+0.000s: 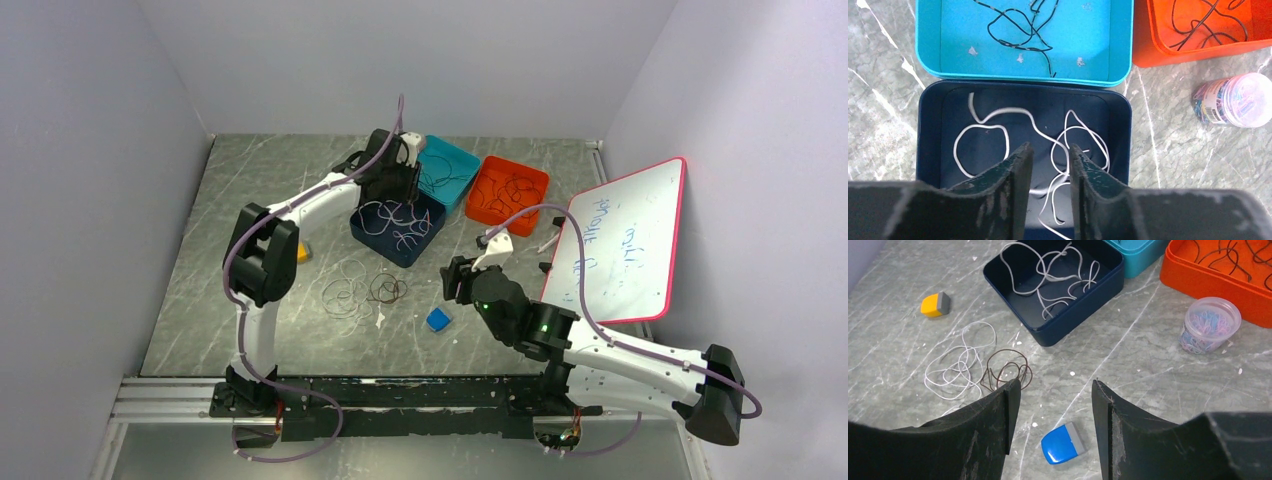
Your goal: Untangle the cables
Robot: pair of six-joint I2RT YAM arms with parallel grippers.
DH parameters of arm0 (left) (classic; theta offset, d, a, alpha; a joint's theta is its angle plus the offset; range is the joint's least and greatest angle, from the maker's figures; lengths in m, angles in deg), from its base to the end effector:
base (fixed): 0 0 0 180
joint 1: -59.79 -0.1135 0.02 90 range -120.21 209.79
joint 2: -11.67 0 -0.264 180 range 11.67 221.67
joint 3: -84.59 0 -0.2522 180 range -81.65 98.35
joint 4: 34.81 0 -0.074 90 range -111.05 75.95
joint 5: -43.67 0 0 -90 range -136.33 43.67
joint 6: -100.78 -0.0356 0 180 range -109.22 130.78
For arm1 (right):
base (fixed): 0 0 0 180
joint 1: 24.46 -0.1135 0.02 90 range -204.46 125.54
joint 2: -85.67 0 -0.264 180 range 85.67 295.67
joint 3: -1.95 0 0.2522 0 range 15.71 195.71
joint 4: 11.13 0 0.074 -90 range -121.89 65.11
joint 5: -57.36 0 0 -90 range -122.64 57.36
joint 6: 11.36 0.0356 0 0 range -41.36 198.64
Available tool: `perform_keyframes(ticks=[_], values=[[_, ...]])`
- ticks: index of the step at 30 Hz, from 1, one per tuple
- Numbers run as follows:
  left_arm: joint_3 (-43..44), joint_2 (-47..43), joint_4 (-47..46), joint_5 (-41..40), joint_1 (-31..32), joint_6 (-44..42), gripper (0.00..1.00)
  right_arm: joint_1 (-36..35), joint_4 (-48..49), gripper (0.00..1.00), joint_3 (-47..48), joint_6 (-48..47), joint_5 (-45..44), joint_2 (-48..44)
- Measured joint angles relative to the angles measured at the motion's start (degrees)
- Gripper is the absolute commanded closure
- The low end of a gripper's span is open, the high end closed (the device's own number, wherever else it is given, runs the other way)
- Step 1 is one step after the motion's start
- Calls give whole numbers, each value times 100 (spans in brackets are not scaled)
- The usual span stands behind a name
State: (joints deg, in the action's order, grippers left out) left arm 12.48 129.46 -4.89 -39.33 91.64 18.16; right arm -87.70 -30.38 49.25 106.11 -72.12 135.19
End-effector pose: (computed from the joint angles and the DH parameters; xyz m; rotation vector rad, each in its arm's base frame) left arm 0.4016 -0.2546 0.2337 0.5537 2.2417 -0.4958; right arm 0.1080 0.1640 0.2674 -0.1359 1.8739 0.4244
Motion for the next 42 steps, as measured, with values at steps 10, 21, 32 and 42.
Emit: perform_keyframes(ticks=[10, 21, 32, 42], values=[[-7, -39, 42, -9, -2, -70, 51, 0, -48, 42, -44, 26, -22, 46], [-752, -931, 87, -535, -66, 109, 52, 0, -46, 42, -44, 26, -15, 116], [-1091, -1016, 81, -1196, -214, 293, 55, 0, -44, 42, -44, 24, 39, 179], [-1010, -387, 66, -1307, -214, 236, 57, 0, -68, 41, -44, 42, 42, 146]])
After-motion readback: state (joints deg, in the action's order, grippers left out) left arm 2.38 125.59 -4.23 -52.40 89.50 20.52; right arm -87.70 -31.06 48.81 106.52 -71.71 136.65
